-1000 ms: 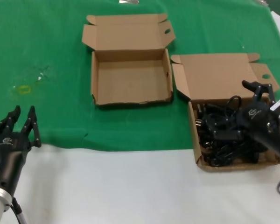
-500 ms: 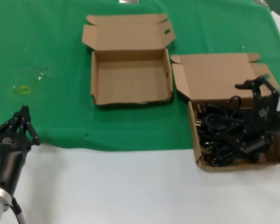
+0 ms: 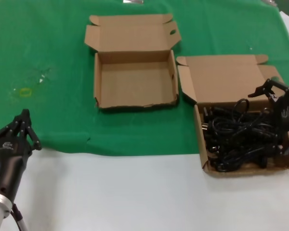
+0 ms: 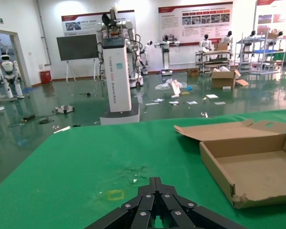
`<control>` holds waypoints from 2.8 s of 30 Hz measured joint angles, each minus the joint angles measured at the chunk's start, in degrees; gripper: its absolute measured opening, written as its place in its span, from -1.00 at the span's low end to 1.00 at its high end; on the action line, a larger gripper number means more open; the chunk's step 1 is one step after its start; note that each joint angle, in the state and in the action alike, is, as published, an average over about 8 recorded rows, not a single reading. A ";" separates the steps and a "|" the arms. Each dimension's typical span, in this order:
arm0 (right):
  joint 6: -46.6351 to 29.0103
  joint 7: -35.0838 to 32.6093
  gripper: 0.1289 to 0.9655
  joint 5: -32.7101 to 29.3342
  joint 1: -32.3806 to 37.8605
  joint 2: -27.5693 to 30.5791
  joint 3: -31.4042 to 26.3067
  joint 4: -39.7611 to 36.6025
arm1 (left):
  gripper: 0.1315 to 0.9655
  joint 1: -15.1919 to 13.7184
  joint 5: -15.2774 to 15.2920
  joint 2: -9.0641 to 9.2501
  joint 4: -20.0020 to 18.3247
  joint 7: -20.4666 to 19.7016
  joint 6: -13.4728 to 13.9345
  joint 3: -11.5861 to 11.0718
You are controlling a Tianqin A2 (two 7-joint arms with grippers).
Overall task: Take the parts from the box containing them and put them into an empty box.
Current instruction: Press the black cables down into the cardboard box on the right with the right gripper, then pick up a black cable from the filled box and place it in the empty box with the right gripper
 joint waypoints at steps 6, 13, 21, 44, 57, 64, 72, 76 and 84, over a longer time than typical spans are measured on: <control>-1.95 -4.36 1.00 -2.82 4.90 -3.35 -1.90 -6.78 | -0.97 0.00 0.00 0.00 0.00 0.00 0.00 0.00; -1.78 -7.54 1.00 -4.13 6.61 -5.98 -2.51 -11.71 | -0.97 0.00 0.00 0.00 0.00 0.00 0.00 0.00; -1.25 -9.81 0.94 -4.73 7.45 -7.62 -2.45 -16.02 | -0.97 0.00 0.00 0.00 0.00 0.00 0.00 0.00; -0.58 -12.77 0.28 -6.28 9.88 -10.23 -2.60 -23.06 | -0.97 0.00 0.02 0.00 0.00 -0.03 0.00 0.00; -0.57 -11.99 -0.44 -6.24 8.76 -9.77 -2.29 -21.78 | -0.97 0.00 0.02 0.00 0.00 -0.02 0.00 0.00; -0.85 -10.30 -0.67 -5.98 7.69 -8.41 -1.80 -19.08 | -0.97 0.00 0.02 0.00 0.00 -0.02 0.00 0.00; -2.06 -5.43 -0.79 -5.24 7.53 -6.10 -0.68 -12.95 | -0.97 0.00 0.01 0.00 0.00 -0.02 0.00 0.00; -2.80 -2.63 -0.79 -4.89 8.54 -5.45 -0.12 -10.00 | -0.97 0.00 0.01 0.00 0.00 -0.02 0.00 0.00; -2.90 1.01 -0.79 -4.77 11.79 -7.34 0.06 -7.36 | -0.97 0.00 0.01 0.00 0.00 -0.02 0.00 0.00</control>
